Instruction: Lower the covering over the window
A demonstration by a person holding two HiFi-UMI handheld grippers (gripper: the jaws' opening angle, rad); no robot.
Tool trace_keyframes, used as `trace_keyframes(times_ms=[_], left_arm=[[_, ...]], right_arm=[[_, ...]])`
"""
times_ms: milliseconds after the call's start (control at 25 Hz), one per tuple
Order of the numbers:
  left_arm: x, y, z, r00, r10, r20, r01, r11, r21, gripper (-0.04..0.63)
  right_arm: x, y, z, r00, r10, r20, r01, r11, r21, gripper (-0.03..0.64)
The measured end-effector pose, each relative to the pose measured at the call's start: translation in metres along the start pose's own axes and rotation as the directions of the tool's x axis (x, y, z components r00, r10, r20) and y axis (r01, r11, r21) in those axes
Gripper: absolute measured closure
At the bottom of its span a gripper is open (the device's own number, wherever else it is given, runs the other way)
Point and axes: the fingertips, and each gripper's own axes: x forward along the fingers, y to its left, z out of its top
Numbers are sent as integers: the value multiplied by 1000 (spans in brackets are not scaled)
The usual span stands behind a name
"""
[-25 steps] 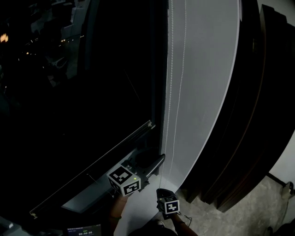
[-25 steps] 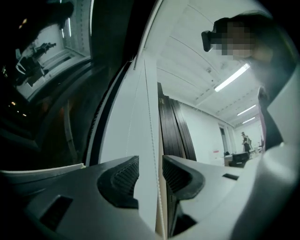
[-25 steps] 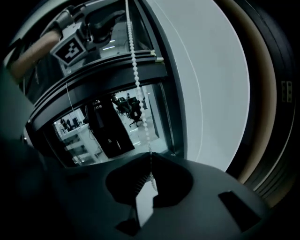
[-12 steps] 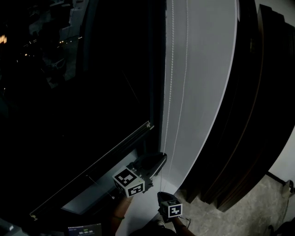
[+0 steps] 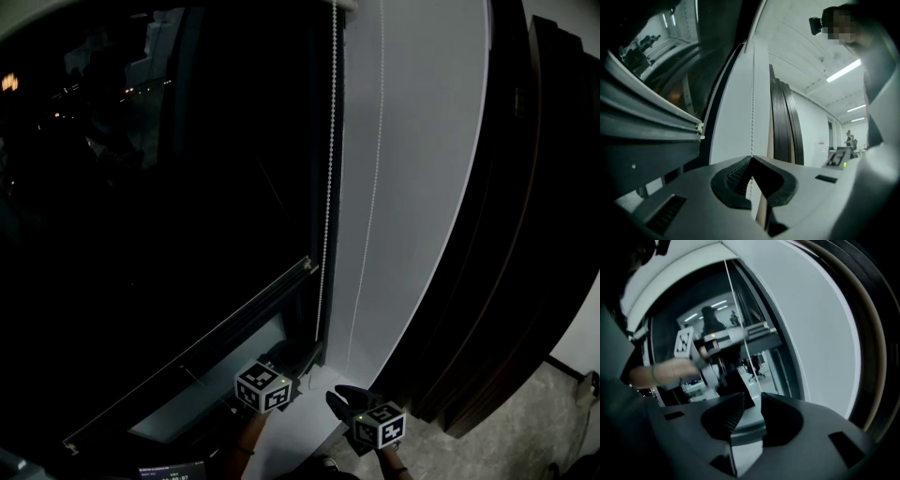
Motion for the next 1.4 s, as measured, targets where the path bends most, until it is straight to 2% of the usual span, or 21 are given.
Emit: trace_keyframes(times_ms=[120, 280, 360, 440, 480, 600, 680, 800, 880, 1040, 1160, 1240, 1320, 1400], left_arm=[[-3, 4, -38, 996, 10, -90, -12, 1000, -22, 591], [-7, 2, -93, 977, 5, -214, -22, 996, -81, 591], [-11, -2, -126, 951, 2, -310, -28, 996, -80, 591], [-19, -8, -159, 916, -5, -402, -31, 996, -82, 591], [-24, -11, -172, 905, -8, -425, -37, 995, -97, 591], [-34, -18, -187, 914, -4, -406, -70, 984, -167, 591], [-33, -20, -186, 914, -5, -405, -71, 982, -173, 591], [-30, -20, -184, 915, -12, -404, -60, 984, -165, 591], [-32, -18, -183, 919, 0, -395, -74, 982, -172, 591], [-38, -18, -183, 922, 3, -387, -76, 982, -172, 591], [-44, -16, -182, 928, 37, -370, -106, 980, -167, 591], [-48, -13, -177, 935, 83, -344, -136, 982, -134, 554], [-46, -9, -155, 956, 106, -274, -144, 982, -120, 541], [-44, -5, -121, 977, 117, -179, -141, 982, -126, 540]], right_arm=[[-16, 9, 81, 992, 47, 117, -32, 991, -129, 518], [-30, 32, 189, 959, 128, 252, -49, 954, -296, 514], [-31, 49, 233, 943, 180, 280, -68, 927, -368, 510], [-26, 62, 266, 934, 201, 294, -59, 901, -429, 508], [-23, 65, 278, 932, 203, 300, -49, 891, -452, 508], [-20, 76, 303, 912, 235, 336, -47, 874, -484, 509], [-24, 86, 313, 887, 284, 365, -84, 876, -476, 509], [-25, 93, 320, 870, 308, 385, -103, 877, -468, 512], [-23, 89, 322, 864, 284, 416, -80, 893, -444, 594], [-27, 69, 321, 846, 265, 463, -104, 933, -344, 602], [-34, 63, 320, 825, 255, 505, -93, 942, -323, 603], [-32, 61, 315, 834, 249, 492, -85, 940, -331, 603], [-19, 53, 295, 871, 215, 443, -53, 935, -350, 603], [-4, 40, 263, 898, 179, 401, -44, 945, -324, 603]])
